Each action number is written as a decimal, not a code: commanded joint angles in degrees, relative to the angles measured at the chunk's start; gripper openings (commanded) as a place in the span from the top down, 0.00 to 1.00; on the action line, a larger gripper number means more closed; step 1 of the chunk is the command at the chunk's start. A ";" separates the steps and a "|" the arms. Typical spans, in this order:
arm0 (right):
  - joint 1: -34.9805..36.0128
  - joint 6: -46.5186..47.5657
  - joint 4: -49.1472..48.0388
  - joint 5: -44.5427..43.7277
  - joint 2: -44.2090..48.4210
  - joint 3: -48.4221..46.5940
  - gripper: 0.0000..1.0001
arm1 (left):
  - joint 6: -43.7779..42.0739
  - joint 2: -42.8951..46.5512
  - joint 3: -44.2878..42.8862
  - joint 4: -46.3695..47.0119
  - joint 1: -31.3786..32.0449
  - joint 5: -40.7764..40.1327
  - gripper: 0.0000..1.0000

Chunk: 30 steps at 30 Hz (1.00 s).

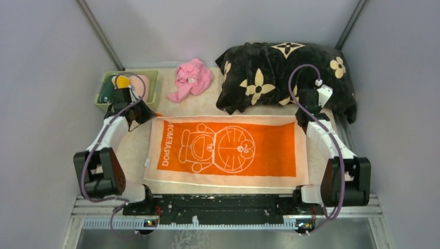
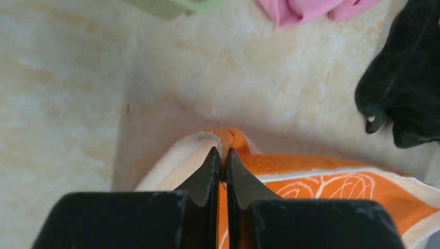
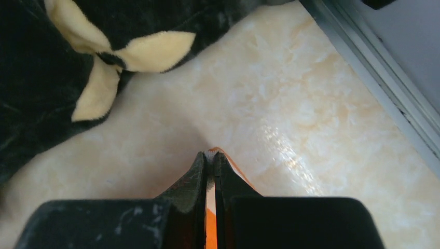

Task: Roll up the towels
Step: Flatten out the towel at the center of the board, then fold the towel at the center of the board.

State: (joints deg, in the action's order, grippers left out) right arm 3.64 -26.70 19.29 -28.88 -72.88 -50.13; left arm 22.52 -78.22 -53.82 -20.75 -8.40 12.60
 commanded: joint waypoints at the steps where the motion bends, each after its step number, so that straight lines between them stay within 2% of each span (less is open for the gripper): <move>1: -2.92 1.59 -14.43 6.27 -5.51 -4.03 1.00 | 5.71 -7.32 -6.31 10.66 -0.36 5.94 1.00; 7: -5.48 2.81 -18.07 11.02 -8.49 -7.00 1.00 | 8.91 -13.00 -11.13 14.70 -0.30 9.32 1.00; 13: -6.89 4.53 -19.02 13.13 -9.02 -8.84 1.00 | 8.10 -14.35 -13.68 13.67 -0.45 9.38 1.00; 18: -8.09 3.45 -15.81 15.49 -6.96 -7.44 1.00 | 7.72 -12.23 -10.23 13.22 -1.68 10.44 0.99; 30: -8.92 0.09 -7.25 13.13 8.08 3.52 1.00 | 6.66 0.13 2.10 10.05 -3.95 9.45 0.96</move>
State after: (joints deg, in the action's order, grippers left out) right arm -4.69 -25.06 9.39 -13.87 -69.97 -49.41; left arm 29.98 -81.97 -55.00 -9.61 -11.46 22.09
